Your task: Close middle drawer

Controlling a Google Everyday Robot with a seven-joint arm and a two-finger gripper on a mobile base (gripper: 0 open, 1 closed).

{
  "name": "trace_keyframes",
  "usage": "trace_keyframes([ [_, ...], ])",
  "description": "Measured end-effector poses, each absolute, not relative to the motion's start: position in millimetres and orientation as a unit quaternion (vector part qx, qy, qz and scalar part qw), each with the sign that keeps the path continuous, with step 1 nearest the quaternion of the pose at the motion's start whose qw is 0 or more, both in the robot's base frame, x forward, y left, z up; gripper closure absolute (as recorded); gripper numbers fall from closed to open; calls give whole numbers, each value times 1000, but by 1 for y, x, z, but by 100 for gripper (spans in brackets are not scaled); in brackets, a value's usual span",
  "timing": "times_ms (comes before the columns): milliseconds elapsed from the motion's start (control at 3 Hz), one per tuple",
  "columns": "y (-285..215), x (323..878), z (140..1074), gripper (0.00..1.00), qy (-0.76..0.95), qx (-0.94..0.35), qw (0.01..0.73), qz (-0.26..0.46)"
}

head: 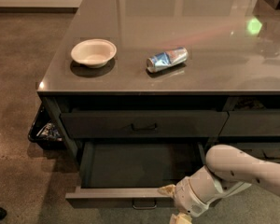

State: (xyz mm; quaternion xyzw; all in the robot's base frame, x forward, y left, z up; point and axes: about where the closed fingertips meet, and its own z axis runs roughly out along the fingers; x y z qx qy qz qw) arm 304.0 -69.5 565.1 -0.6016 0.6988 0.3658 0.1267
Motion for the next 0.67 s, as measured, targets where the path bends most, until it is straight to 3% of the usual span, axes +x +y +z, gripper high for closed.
trace_keyframes([
  [667, -80, 301, 533, 0, 704, -587, 140, 374],
])
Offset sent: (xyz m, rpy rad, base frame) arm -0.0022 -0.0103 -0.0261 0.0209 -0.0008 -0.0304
